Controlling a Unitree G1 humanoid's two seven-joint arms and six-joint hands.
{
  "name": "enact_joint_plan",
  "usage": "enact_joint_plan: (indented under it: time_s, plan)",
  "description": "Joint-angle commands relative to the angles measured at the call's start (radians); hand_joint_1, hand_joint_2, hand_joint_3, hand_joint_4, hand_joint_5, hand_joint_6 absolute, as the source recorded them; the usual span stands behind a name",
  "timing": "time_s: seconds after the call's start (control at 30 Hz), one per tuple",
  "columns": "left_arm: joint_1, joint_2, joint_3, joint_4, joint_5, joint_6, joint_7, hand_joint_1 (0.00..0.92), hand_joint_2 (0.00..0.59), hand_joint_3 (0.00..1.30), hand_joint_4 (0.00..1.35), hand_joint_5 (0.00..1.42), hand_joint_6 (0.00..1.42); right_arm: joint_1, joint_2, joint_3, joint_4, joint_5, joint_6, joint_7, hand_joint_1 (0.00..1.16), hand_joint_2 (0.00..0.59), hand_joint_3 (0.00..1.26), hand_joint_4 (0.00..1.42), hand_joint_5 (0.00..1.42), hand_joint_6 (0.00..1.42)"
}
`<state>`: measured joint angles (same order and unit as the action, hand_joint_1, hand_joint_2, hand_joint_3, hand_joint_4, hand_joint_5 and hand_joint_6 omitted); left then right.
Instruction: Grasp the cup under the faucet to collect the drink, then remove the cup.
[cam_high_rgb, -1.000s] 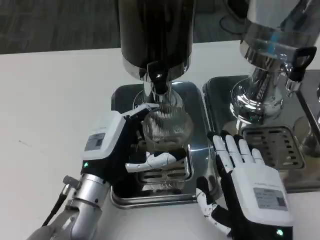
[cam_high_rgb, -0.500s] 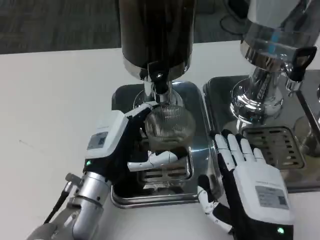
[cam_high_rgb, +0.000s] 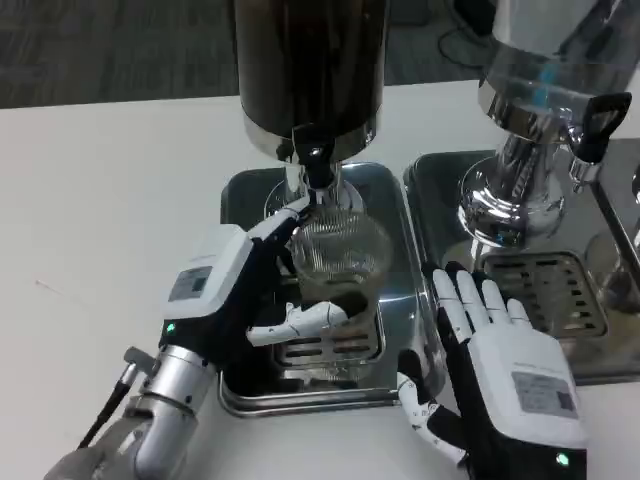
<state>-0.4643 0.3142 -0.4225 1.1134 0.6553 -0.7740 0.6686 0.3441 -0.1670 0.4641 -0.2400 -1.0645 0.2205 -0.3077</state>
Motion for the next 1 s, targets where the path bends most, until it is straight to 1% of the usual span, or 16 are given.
enact_joint_plan:
  time_s: [0.03, 0.13, 0.23, 0.3, 0.37, 0.4, 0.47, 0.5, 0.53, 0.6, 0.67, 0.73, 0.8, 0.83, 0.9, 1.0]
  plan:
    - [0.028, 0.023, 0.031, -0.009, -0.035, -0.028, -0.01, 0.049, 0.002, 0.2, 0.28, 0.56, 0.65, -0.027, -0.007, -0.018, 0.025, 0.03, -0.025, -0.01, 0.44, 0.497, 0.02, 0.0, 0.0, 0.02]
    - [0.051, 0.047, 0.051, -0.022, -0.052, -0.053, -0.011, 0.003, 0.0, 0.19, 0.26, 0.55, 0.62, -0.042, -0.008, -0.023, 0.037, 0.031, -0.03, -0.017, 0.44, 0.497, 0.01, 0.0, 0.0, 0.02]
    - [0.079, 0.071, 0.073, -0.04, -0.064, -0.068, -0.003, 0.0, 0.0, 0.19, 0.26, 0.54, 0.59, -0.045, -0.008, -0.028, 0.037, 0.019, -0.022, -0.023, 0.44, 0.497, 0.0, 0.0, 0.0, 0.02]
    - [0.103, 0.091, 0.087, -0.064, -0.067, -0.072, 0.007, 0.0, 0.0, 0.19, 0.26, 0.53, 0.58, -0.047, -0.01, -0.037, 0.044, 0.031, -0.024, -0.022, 0.44, 0.497, 0.0, 0.0, 0.0, 0.02]
    - [0.12, 0.102, 0.103, -0.078, -0.071, -0.071, 0.006, 0.0, 0.0, 0.19, 0.25, 0.5, 0.53, -0.054, -0.013, -0.036, 0.052, 0.033, -0.026, -0.013, 0.44, 0.497, 0.0, 0.0, 0.0, 0.02]
    - [0.129, 0.108, 0.111, -0.083, -0.075, -0.07, -0.001, 0.0, 0.0, 0.18, 0.22, 0.47, 0.47, -0.054, -0.014, -0.033, 0.049, 0.024, -0.024, -0.015, 0.44, 0.497, 0.0, 0.0, 0.0, 0.01]
    - [0.155, 0.129, 0.121, -0.111, -0.074, -0.066, -0.017, 0.0, 0.0, 0.06, 0.03, 0.27, 0.26, -0.038, -0.02, -0.031, 0.042, 0.0, -0.026, -0.05, 0.44, 0.497, 0.0, 0.0, 0.0, 0.01]
    - [0.171, 0.145, 0.122, -0.136, -0.065, -0.061, -0.022, 0.0, 0.0, 0.01, 0.01, 0.18, 0.17, -0.034, -0.029, -0.022, 0.043, -0.03, -0.02, -0.062, 0.44, 0.497, 0.0, 0.0, 0.0, 0.01]
    - [0.197, 0.174, 0.117, -0.18, -0.035, -0.04, -0.022, 0.0, 0.0, 0.0, 0.0, 0.1, 0.1, -0.032, -0.039, -0.011, 0.043, -0.069, -0.01, -0.063, 0.44, 0.497, 0.0, 0.0, 0.0, 0.0]
    - [0.252, 0.228, 0.108, -0.272, 0.031, 0.024, -0.016, 0.0, 0.0, 0.0, 0.0, 0.03, 0.02, -0.033, -0.046, 0.007, 0.046, -0.127, 0.012, -0.06, 0.44, 0.495, 0.0, 0.0, 0.0, 0.0]
    - [0.296, 0.251, 0.11, -0.346, 0.071, 0.086, -0.012, 0.0, 0.012, 0.0, 0.0, 0.0, 0.0, -0.036, -0.044, 0.014, 0.048, -0.149, 0.03, -0.044, 0.39, 0.467, 0.0, 0.0, 0.0, 0.0]
    - [0.351, 0.277, 0.11, -0.445, 0.123, 0.208, -0.04, 0.0, 0.024, 0.0, 0.0, 0.0, 0.0, -0.048, -0.039, 0.022, 0.06, -0.171, 0.057, -0.018, 0.33, 0.444, 0.0, 0.0, 0.0, 0.0]
    - [0.396, 0.288, 0.107, -0.526, 0.16, 0.316, -0.087, 0.0, 0.032, 0.0, 0.0, 0.0, 0.0, -0.056, -0.038, 0.024, 0.07, -0.18, 0.074, -0.003, 0.28, 0.408, 0.0, 0.0, 0.0, 0.0]
    - [0.41, 0.288, 0.108, -0.551, 0.167, 0.345, -0.103, 0.0, 0.033, 0.0, 0.0, 0.0, 0.0, -0.056, -0.038, 0.025, 0.073, -0.185, 0.08, -0.001, 0.25, 0.398, 0.0, 0.0, 0.0, 0.0]
    - [0.437, 0.287, 0.108, -0.592, 0.178, 0.395, -0.119, 0.0, 0.035, 0.0, 0.0, 0.0, 0.0, -0.057, -0.037, 0.028, 0.08, -0.188, 0.09, -0.001, 0.22, 0.387, 0.0, 0.0, 0.0, 0.0]
    - [0.462, 0.288, 0.115, -0.632, 0.181, 0.434, -0.126, 0.0, 0.038, 0.0, 0.0, 0.0, 0.0, -0.054, -0.041, 0.031, 0.078, -0.179, 0.091, -0.007, 0.21, 0.386, 0.0, 0.0, 0.0, 0.0]
